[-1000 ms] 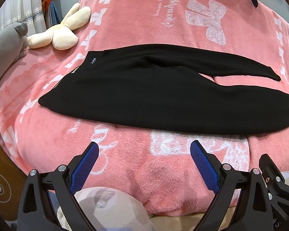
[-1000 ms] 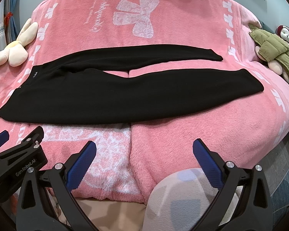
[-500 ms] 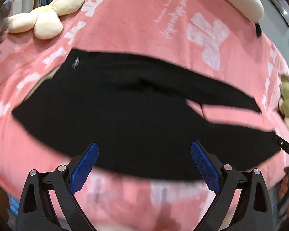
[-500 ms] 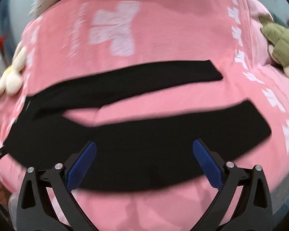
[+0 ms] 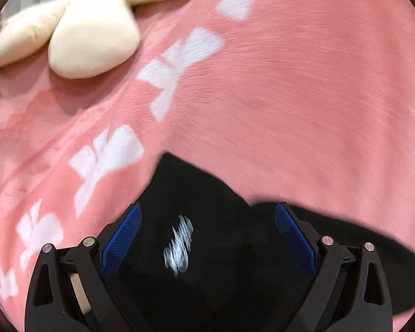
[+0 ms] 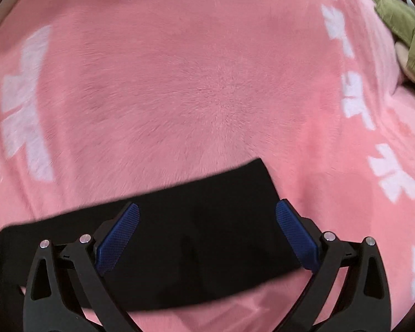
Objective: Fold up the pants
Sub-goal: 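Grasp the black pants leg ends with the left and right grippers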
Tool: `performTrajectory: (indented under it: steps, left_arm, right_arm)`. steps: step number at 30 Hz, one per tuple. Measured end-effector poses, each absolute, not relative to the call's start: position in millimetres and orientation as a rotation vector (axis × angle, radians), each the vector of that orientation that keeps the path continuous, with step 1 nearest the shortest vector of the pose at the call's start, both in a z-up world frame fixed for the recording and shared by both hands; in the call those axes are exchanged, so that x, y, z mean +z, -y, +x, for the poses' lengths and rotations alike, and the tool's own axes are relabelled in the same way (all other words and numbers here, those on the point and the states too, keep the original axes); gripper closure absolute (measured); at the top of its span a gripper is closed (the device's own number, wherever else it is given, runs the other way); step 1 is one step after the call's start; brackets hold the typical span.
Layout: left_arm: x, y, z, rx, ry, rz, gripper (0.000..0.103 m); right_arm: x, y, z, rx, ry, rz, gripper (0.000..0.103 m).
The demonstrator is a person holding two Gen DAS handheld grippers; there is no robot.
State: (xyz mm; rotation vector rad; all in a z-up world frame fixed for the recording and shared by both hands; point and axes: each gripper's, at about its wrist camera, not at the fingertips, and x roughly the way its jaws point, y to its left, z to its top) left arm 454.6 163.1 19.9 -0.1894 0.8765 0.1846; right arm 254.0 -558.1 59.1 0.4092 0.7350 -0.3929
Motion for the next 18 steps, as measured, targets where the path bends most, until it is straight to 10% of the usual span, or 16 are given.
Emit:
performTrajectory:
  steps: [5,8,9,11,18]
  left_arm:
    - [-12.7,-183.7,499.6,0.253,-0.989,-0.257,0.008]
    - [-13.7,-186.5,504.4,0.257,-0.976,-0.252,0.02]
    - [-10.6,-185.6,502.8,0.247,-0.964,-0.246,0.043]
    - [-0.2,-188.0,496.5,0.221,-0.954,-0.246,0.087]
    - [76.9,-230.1,410.4,0.048,-0.786,-0.4,0.094]
  right_arm:
    - [39.4,560.7,290.8,-0.414,-0.797,0.433,0.006]
    - [33.1,546.0,298.3,-0.412,-0.827,0.386,0.061]
    - [34.2,543.0,296.0,-0.4,-0.819,0.389,0.092]
    - [40.1,539.2,286.9,-0.367,-0.794,0.411,0.096]
    - [109.4,505.1,173.9,-0.242,-0.588,0.357,0.097]
